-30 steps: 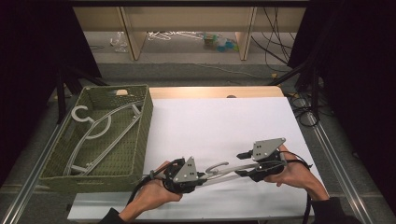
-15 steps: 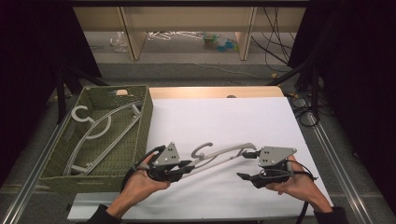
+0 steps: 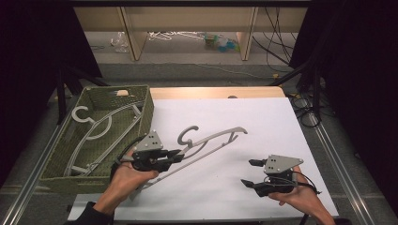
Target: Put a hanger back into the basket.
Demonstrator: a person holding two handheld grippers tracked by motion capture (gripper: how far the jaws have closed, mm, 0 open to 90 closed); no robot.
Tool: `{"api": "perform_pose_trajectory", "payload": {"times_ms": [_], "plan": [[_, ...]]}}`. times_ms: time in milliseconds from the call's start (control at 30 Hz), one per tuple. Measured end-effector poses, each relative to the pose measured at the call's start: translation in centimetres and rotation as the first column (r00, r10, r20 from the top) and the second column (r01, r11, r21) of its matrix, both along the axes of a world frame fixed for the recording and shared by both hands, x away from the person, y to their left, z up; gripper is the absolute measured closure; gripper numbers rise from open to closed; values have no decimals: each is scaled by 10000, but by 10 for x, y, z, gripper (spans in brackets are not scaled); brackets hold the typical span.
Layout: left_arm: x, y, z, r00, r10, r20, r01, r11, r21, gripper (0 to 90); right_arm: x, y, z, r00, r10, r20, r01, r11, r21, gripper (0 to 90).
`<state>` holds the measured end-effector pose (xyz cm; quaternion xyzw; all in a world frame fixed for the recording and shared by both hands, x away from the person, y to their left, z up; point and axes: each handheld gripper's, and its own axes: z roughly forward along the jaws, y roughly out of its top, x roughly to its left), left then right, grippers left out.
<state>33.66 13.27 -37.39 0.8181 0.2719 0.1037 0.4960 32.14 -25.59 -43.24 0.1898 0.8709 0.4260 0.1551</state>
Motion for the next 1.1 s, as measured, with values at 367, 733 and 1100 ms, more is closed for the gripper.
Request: {"api": "perform_pose_trajectory", "payload": {"times_ms": [367,733,1100], "plan": [[1,35,32,9969,740,286,-703,9913,-1116,789,0,-1,0,9999,-115,8,115,9998,165,285],[1,73,58,9879,1542,182,-1470,9664,-2110,789,0,-1,0,9999,-134,25,134,9996,230,286],[8,120,70,9649,2609,289,-2437,9313,-2708,789,0,-1,0,9999,-136,-18,137,9998,151,286]]}}
